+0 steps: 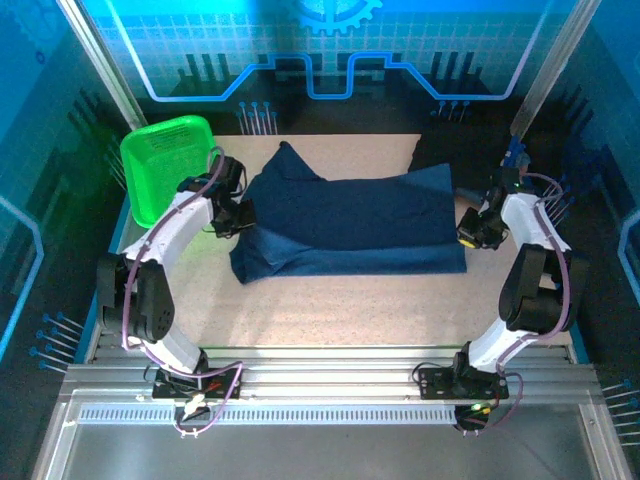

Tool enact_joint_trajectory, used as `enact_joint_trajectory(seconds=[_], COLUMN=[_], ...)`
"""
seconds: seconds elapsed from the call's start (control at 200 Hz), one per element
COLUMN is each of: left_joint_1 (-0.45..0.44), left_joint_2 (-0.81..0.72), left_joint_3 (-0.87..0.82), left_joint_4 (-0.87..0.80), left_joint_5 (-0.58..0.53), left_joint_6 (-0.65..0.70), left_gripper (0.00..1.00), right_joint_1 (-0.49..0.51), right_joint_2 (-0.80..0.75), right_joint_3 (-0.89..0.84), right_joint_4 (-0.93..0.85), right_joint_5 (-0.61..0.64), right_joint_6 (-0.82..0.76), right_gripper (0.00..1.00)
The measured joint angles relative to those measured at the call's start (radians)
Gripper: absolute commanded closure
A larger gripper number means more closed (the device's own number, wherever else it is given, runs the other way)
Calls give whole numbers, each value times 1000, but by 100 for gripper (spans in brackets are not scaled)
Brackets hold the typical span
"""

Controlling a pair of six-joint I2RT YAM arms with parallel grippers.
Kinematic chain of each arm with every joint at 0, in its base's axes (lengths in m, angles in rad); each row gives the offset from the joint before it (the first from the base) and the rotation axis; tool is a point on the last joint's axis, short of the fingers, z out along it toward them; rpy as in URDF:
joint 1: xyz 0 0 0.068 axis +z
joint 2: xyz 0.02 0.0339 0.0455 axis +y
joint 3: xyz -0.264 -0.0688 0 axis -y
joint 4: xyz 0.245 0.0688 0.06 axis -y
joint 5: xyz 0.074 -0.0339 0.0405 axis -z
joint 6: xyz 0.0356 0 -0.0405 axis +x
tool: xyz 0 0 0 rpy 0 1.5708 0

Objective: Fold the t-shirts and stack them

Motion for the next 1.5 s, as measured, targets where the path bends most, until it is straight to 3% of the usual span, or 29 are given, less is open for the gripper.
enact_joint_trajectory(seconds=[0.335,0.405,0.435,0.495,0.575,0.605,0.68,0.82,1.036,1.141,1.306,1.501], left_joint_1=[18,19,19,19,19,20,24,35,39,40,64,69], left_joint_2=[111,159,181,228,285,303,321,269,-137,-286,-293,-200], left_joint_3=[89,120,137,174,231,253,298,352,45,-159,-372,-420], left_joint_4=[3,4,4,7,11,14,17,40,108,100,84,157], left_joint_5=[17,24,26,32,44,49,64,121,232,246,250,252], left_joint_6=[45,48,49,52,47,43,34,-32,-168,-201,-218,-210], left_gripper=[100,99,94,74,50,43,25,16,16,19,26,38], right_joint_1=[0,2,2,4,5,5,5,5,27,63,79,90], right_joint_2=[110,141,158,193,238,254,262,169,-214,-314,-294,-188], right_joint_3=[72,98,113,145,189,208,232,223,-1,-150,-326,-337], right_joint_4=[1,6,6,9,16,19,35,55,77,79,78,115], right_joint_5=[23,23,23,21,15,9,-13,-56,-157,-190,-195,-155], right_joint_6=[-3,-3,-3,-2,0,3,17,22,11,12,12,12], right_gripper=[100,94,90,72,60,50,37,21,20,20,21,24])
